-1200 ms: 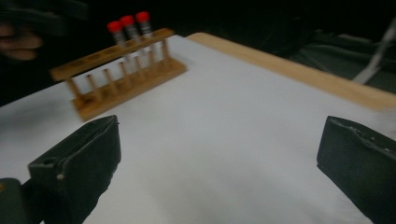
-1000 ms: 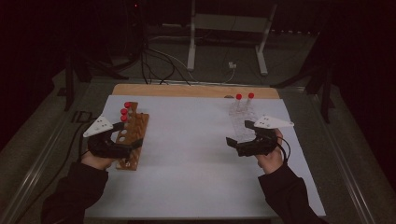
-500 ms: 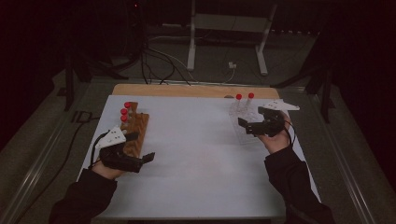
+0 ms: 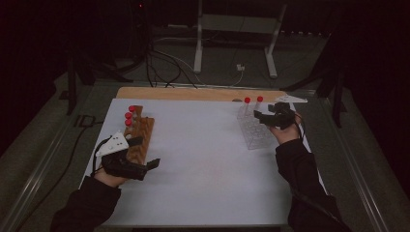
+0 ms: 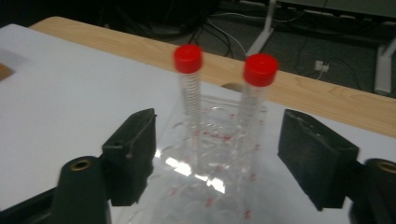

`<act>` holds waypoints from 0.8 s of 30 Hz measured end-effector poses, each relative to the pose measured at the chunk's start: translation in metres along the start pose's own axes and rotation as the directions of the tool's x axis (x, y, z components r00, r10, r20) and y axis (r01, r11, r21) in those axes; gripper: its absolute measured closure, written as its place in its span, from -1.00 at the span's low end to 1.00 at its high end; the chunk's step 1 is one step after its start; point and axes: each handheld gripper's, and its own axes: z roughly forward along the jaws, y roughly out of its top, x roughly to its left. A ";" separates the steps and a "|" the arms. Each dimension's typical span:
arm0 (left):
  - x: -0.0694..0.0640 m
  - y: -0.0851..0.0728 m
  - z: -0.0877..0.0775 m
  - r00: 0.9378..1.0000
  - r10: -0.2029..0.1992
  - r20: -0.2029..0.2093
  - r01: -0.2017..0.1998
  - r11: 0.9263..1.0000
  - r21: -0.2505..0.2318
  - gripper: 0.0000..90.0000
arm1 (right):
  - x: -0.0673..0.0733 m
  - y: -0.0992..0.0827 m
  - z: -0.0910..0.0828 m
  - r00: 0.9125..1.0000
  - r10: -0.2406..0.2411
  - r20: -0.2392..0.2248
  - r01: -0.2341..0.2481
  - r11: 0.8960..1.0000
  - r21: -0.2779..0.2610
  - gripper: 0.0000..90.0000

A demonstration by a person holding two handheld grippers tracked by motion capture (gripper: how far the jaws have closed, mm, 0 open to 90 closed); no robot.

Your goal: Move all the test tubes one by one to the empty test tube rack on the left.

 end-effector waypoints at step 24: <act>0.002 -0.002 0.000 1.000 -0.014 0.004 0.014 1.000 0.009 -0.96 | -0.027 0.013 0.053 0.998 0.051 0.037 -0.054 0.994 0.093 0.49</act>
